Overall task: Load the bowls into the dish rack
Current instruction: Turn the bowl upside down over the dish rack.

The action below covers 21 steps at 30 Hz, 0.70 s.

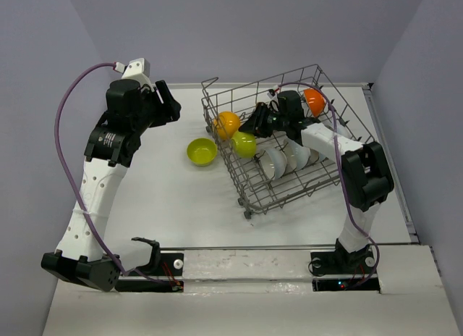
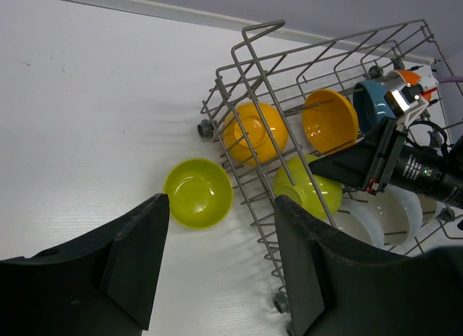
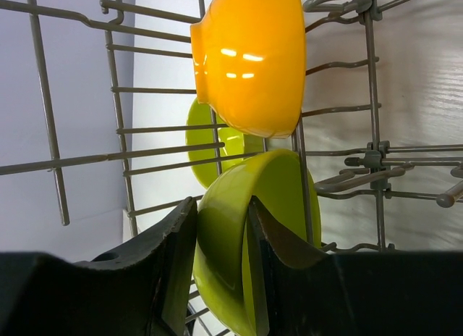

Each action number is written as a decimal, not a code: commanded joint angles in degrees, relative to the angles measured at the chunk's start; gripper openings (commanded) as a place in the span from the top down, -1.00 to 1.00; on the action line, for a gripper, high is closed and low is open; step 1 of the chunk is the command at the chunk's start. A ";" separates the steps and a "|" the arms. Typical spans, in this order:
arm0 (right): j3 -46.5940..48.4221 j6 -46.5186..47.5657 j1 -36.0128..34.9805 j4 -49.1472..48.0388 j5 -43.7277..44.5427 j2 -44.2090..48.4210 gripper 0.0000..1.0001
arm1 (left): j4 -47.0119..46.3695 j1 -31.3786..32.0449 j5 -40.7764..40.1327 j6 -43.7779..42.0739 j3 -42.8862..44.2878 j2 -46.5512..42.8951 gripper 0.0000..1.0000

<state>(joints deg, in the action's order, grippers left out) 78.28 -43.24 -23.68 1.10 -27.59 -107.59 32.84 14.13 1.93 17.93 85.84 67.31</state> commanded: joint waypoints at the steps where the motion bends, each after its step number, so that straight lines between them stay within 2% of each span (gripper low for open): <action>1: 1.17 4.66 0.92 3.82 5.97 1.24 0.25 | -1.55 -0.33 0.97 -0.09 -0.59 -1.92 -0.37; 13: 2.49 7.38 0.92 6.98 10.98 2.21 0.18 | -1.64 -0.33 1.14 0.00 -0.68 -1.92 -0.37; 21: 2.67 7.82 0.92 7.42 11.25 2.30 0.17 | -1.64 -0.33 1.14 0.00 -0.76 -2.09 -0.37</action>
<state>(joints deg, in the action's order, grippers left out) 79.09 -38.09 -23.59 5.74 -20.01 -106.85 32.84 14.13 2.33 17.93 85.84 67.20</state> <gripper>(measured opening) 0.419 0.687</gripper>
